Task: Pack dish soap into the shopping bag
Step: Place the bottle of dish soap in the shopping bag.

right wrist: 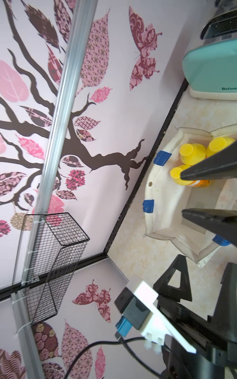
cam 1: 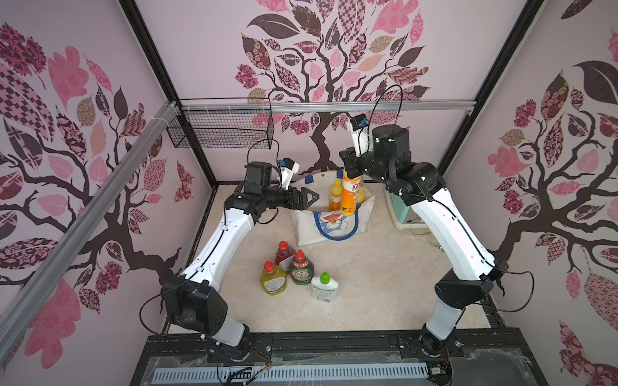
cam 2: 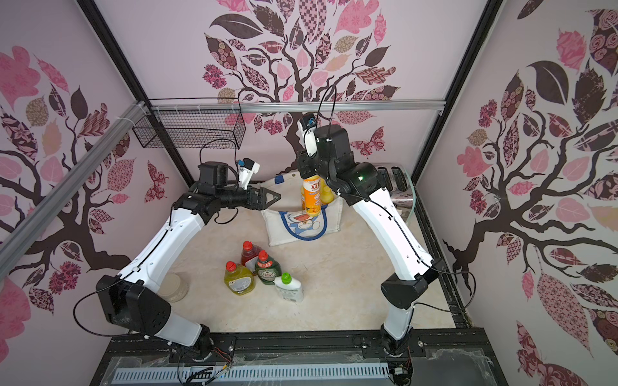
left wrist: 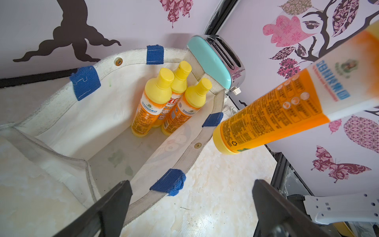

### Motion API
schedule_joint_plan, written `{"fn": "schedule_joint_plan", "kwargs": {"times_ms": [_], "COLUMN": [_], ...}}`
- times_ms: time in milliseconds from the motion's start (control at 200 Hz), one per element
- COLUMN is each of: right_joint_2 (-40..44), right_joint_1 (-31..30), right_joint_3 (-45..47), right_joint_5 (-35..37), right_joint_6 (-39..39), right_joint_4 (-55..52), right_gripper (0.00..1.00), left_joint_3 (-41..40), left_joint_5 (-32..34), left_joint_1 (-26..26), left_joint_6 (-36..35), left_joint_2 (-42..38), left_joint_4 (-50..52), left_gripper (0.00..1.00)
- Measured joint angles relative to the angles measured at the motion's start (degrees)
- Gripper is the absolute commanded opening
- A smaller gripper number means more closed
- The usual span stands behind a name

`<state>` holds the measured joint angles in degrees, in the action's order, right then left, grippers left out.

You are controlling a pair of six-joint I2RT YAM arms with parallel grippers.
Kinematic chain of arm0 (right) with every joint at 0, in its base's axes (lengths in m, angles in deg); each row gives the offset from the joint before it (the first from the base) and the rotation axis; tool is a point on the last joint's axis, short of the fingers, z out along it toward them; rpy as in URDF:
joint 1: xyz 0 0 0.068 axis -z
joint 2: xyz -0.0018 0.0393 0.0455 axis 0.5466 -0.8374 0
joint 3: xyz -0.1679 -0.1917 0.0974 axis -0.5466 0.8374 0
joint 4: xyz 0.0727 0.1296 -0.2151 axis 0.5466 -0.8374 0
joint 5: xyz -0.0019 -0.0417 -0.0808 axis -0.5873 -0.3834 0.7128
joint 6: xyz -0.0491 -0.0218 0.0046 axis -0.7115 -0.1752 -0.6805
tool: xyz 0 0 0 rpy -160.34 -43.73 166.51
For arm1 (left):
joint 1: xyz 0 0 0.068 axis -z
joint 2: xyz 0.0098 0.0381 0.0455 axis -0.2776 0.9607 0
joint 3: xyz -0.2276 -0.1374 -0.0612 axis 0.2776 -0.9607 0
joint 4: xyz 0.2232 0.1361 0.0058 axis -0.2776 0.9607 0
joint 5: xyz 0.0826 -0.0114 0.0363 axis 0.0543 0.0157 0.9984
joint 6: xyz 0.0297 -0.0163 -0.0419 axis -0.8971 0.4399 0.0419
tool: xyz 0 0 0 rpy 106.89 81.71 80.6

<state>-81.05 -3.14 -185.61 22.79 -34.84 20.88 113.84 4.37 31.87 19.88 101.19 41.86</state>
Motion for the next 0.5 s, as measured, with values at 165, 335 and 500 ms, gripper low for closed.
{"fn": "schedule_joint_plan", "kwargs": {"times_ms": [165,335,500], "right_joint_2": [-2.9,-5.9,-9.2], "right_joint_1": [1.1,2.5,3.0], "right_joint_3": [-4.8,-5.3,-5.3], "right_joint_5": [0.0,0.0,0.2], "right_joint_6": [-0.5,-1.0,-1.7], "right_joint_4": [0.2,1.0,1.5], "right_gripper": [0.00,0.00,0.00], "left_joint_3": [0.0,0.0,0.0], "left_joint_5": [0.0,0.1,0.1], "left_joint_1": [0.0,0.0,0.0], "left_joint_6": [0.0,-0.2,-0.4], "left_joint_2": [0.0,0.0,0.0], "left_joint_4": [0.0,0.0,0.1], "left_gripper": [0.98,0.98,0.98]}}
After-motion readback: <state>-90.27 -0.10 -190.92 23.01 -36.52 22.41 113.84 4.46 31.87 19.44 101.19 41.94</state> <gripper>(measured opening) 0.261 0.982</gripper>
